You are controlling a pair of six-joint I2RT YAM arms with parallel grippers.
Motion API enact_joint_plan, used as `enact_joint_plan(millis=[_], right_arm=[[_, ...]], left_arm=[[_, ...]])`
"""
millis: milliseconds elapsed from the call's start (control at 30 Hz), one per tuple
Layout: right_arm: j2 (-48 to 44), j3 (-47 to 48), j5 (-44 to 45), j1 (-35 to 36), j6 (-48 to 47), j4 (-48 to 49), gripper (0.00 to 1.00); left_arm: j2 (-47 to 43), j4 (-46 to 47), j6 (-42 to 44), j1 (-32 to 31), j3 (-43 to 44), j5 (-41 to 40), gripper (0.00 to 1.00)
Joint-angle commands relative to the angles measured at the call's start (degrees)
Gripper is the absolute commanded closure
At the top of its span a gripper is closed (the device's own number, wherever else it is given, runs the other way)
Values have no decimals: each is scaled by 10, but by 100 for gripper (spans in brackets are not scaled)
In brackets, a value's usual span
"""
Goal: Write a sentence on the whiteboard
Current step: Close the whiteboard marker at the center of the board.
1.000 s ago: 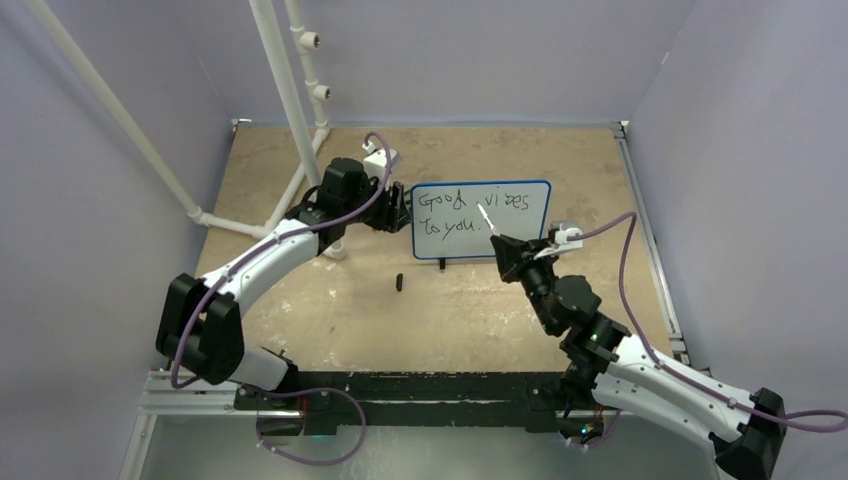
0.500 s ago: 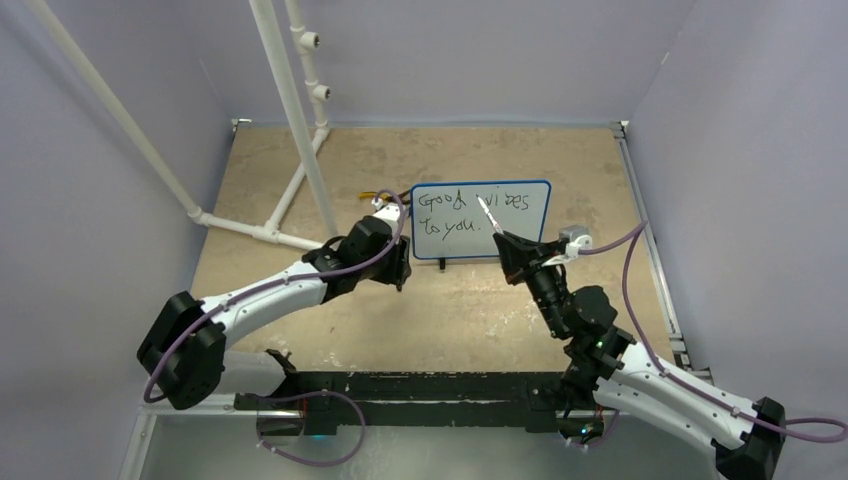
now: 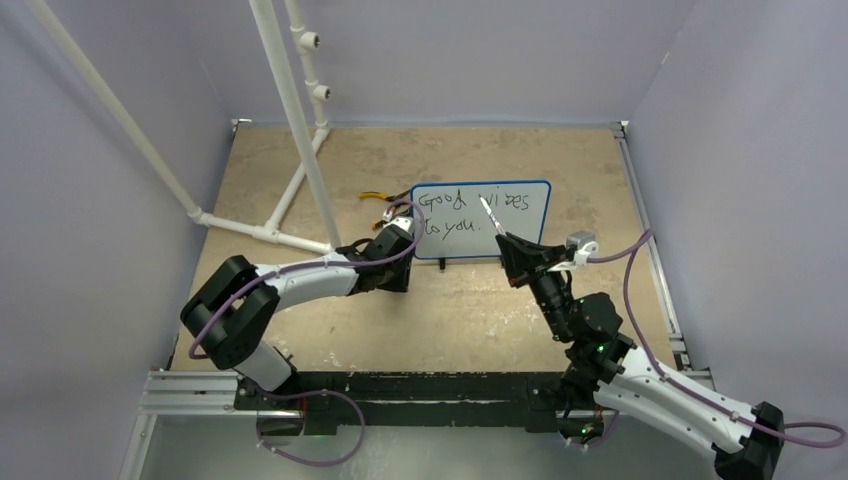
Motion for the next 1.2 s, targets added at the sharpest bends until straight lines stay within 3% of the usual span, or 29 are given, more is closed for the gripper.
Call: enact_joint_plan(millis=[0, 267, 467, 667, 833, 1167], right_arm=[[-10, -9, -10, -3, -11, 37, 100], [-4, -16, -14, -2, -16, 48, 100], [-4, -18, -25, -3, -20, 58, 100], [12, -14, -21, -2, -15, 74, 100], [35, -7, -39, -2, 12, 82, 100], [46, -35, -128, -1, 60, 144, 100]], left_arm=[[18, -5, -15, -6, 29, -40, 66], [65, -26, -8, -11, 52, -75, 71], [59, 6, -41, -10, 27, -89, 100], [-95, 95, -91, -10, -57, -99, 100], [-203, 132, -111, -9, -50, -88, 100], [-248, 289, -202, 14, 4, -28, 100]])
